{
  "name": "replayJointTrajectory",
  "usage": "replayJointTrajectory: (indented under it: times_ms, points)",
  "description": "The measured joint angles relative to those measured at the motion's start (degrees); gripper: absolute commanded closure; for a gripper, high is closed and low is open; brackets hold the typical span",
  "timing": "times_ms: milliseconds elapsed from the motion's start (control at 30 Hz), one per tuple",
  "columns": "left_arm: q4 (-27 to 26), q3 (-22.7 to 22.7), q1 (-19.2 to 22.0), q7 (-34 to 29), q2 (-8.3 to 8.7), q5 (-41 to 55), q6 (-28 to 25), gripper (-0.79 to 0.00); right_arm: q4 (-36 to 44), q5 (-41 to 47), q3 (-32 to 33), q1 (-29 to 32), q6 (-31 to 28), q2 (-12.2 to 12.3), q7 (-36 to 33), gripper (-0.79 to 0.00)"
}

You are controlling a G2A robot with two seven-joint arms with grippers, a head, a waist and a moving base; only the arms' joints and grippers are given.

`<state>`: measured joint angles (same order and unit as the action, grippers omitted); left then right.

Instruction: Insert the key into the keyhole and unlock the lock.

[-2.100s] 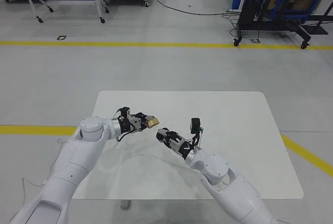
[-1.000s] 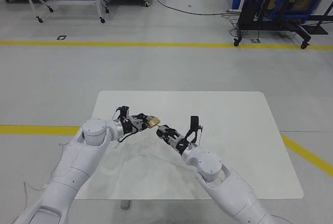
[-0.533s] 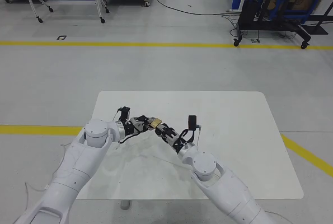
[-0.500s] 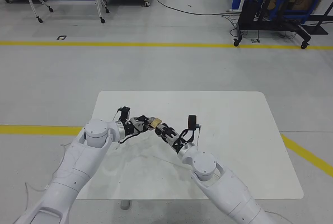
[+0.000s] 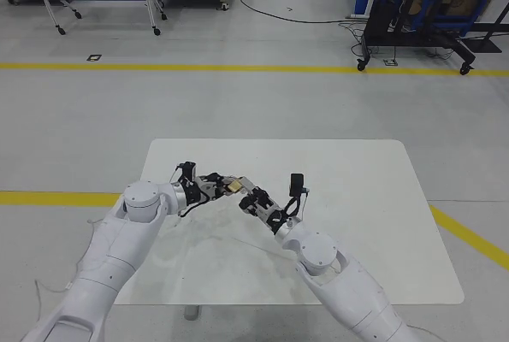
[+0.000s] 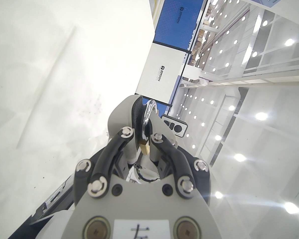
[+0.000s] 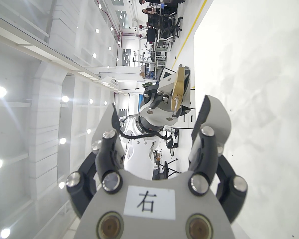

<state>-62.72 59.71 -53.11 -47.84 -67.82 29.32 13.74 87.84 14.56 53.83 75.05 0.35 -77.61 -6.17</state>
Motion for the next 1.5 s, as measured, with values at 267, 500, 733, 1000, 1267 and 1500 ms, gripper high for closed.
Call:
replayJointTrajectory:
  times_ms: [267, 500, 733, 1000, 1267, 1500]
  points:
    - [-0.84, 1.41, -0.68, -1.16, -0.04, 0.89, -8.36, 0.000, 0.72, 1.03, 0.00, 0.36, -0.69, -0.02, -1.06, -0.785]
    - [-1.97, 3.83, -2.59, -3.49, 0.26, 2.69, -17.10, 0.000, 1.77, 11.88, 3.57, 2.01, -6.53, 0.70, -17.12, -0.323]
    - [-2.44, 4.46, -3.27, -4.07, 0.30, 2.69, -18.66, 0.000, 0.20, 17.68, 5.25, 1.39, -3.89, 0.87, -22.68, -0.246]
    - [-2.74, 4.79, -3.58, -4.34, 0.27, 2.47, -19.33, 0.000, -2.62, 19.76, 4.00, -0.78, -3.15, 0.18, -21.94, -0.209]
    - [-3.02, 5.03, -3.84, -4.56, 0.23, 2.24, -19.59, 0.000, -4.64, 21.06, 3.45, -2.00, -3.21, -0.29, -21.91, -0.102]
    - [-3.32, 5.11, -4.02, -4.72, 0.18, 1.82, -20.25, 0.000, -6.07, 23.75, 3.82, -2.84, -2.02, -0.54, -23.14, 0.000]
